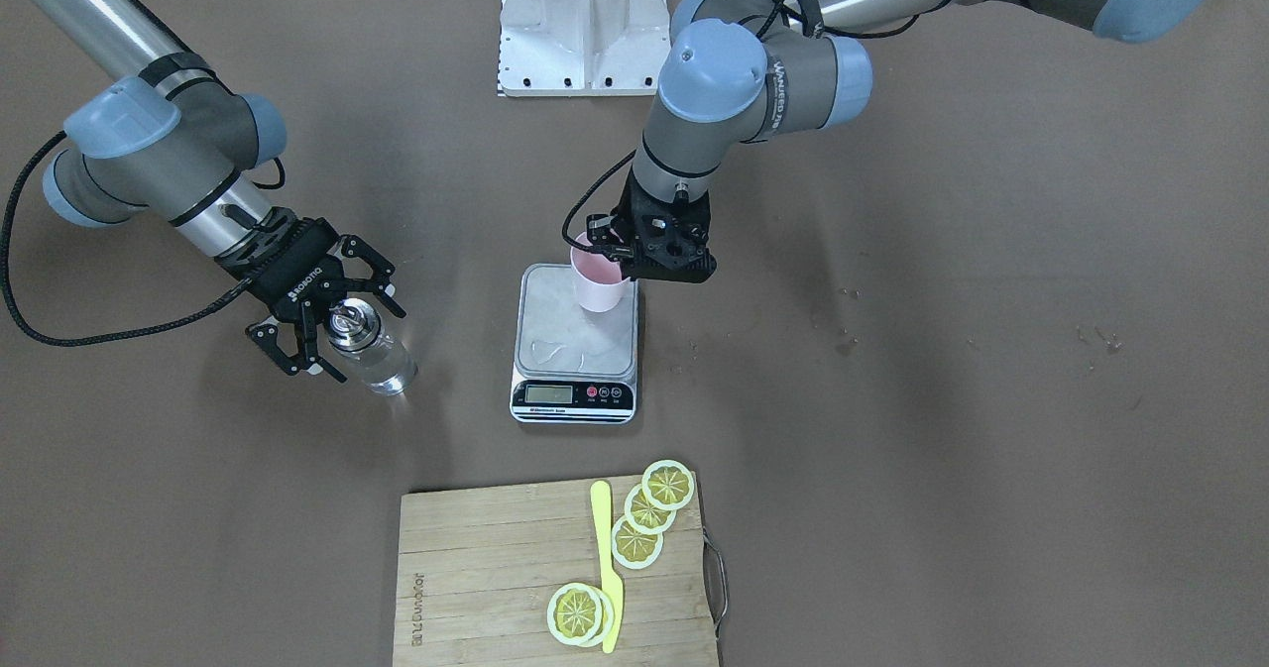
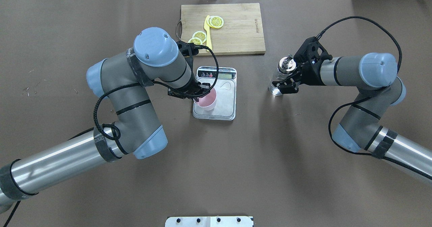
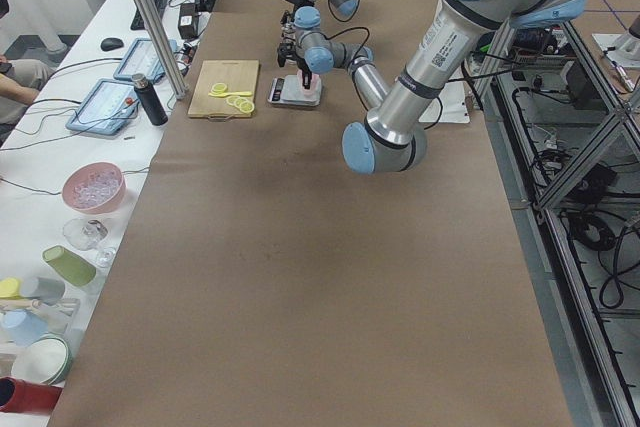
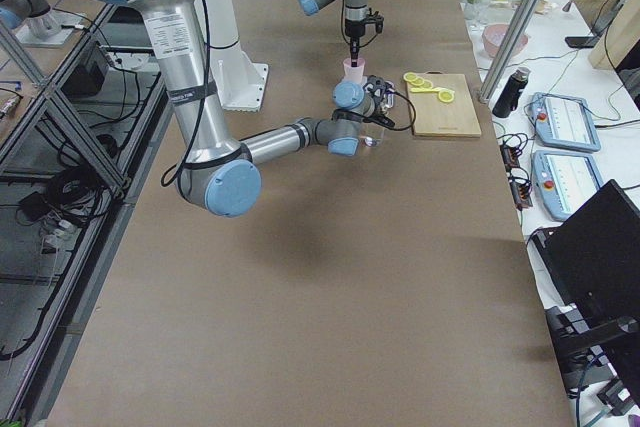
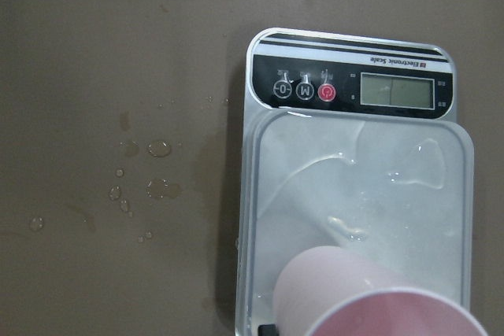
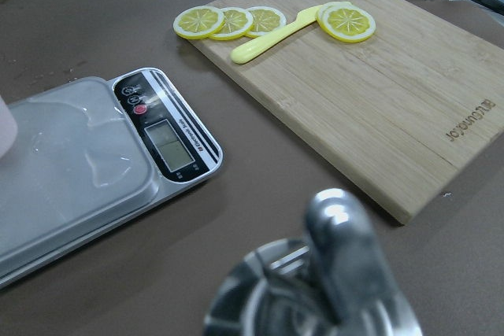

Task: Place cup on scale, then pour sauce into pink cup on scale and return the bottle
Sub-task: 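Carry the pink cup onto the scale with the left gripper, then release the cup and withdraw the left gripper while the right gripper lifts the bottle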

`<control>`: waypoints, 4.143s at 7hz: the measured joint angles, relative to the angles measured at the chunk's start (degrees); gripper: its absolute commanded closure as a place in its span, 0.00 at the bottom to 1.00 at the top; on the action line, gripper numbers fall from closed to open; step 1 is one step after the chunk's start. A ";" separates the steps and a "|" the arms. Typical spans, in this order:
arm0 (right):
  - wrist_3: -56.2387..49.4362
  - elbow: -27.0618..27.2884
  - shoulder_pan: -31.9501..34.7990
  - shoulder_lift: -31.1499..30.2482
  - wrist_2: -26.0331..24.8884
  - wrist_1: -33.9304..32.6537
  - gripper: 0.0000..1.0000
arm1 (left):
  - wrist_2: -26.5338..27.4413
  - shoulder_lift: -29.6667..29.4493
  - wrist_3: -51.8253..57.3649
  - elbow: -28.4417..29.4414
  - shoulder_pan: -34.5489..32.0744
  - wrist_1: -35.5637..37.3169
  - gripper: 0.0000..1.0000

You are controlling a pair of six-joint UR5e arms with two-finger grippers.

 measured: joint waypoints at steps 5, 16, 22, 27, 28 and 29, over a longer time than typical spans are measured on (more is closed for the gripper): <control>1.36 -1.11 -0.07 0.26 -0.90 0.00 0.61 | 0.38 -1.07 -0.18 1.28 0.14 0.00 1.00; 17.28 -1.16 -0.58 3.81 -1.86 -0.43 1.00 | 0.32 -3.64 -0.54 3.56 -0.31 -0.41 0.60; 16.92 2.23 -0.18 4.94 -0.56 -8.58 1.00 | 0.09 -4.34 -0.59 3.90 -1.98 -0.48 0.05; 8.54 9.50 1.16 4.93 -1.89 -23.43 1.00 | -9.19 2.37 1.53 -7.26 -10.44 2.54 0.03; 5.26 10.22 1.28 5.52 -3.47 -26.98 1.00 | -10.26 4.44 5.03 -9.75 -12.39 4.23 0.03; 2.19 11.29 1.18 6.72 -5.40 -31.83 1.00 | -10.81 6.05 9.64 -11.87 -14.61 7.21 0.03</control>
